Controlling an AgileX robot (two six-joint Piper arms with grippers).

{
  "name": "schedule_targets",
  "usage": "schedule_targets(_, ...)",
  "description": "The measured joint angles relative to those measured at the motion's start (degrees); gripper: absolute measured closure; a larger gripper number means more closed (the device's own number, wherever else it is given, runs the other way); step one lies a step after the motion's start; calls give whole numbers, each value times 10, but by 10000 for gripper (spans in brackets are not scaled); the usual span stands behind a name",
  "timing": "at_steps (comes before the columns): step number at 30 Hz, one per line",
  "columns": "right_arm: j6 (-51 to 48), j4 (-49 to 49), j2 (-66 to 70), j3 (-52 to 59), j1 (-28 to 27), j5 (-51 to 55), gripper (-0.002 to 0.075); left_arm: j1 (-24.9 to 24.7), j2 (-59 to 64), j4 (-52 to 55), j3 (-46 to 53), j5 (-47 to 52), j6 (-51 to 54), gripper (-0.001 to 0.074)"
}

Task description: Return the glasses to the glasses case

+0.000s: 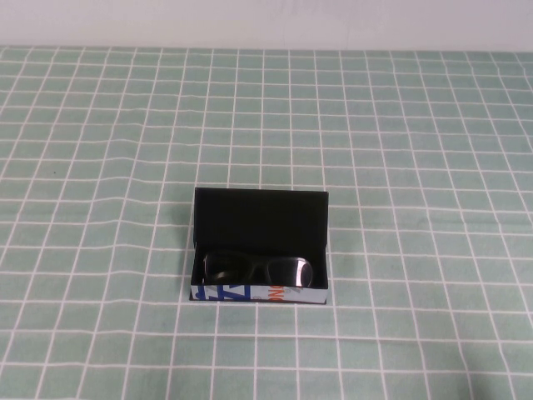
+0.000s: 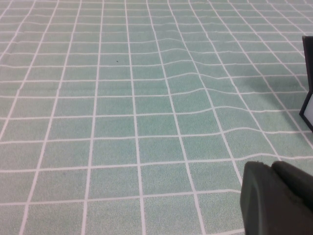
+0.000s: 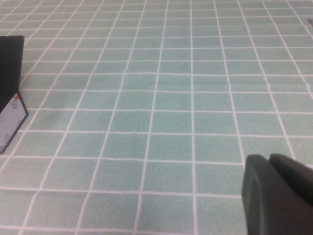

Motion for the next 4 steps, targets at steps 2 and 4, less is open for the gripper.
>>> schedule_targets(2,0,0,0,0,0,0,738,0,0,0,0,0,0,739)
schedule_targets(4,0,0,0,0,0,0,738,0,0,0,0,0,0,738)
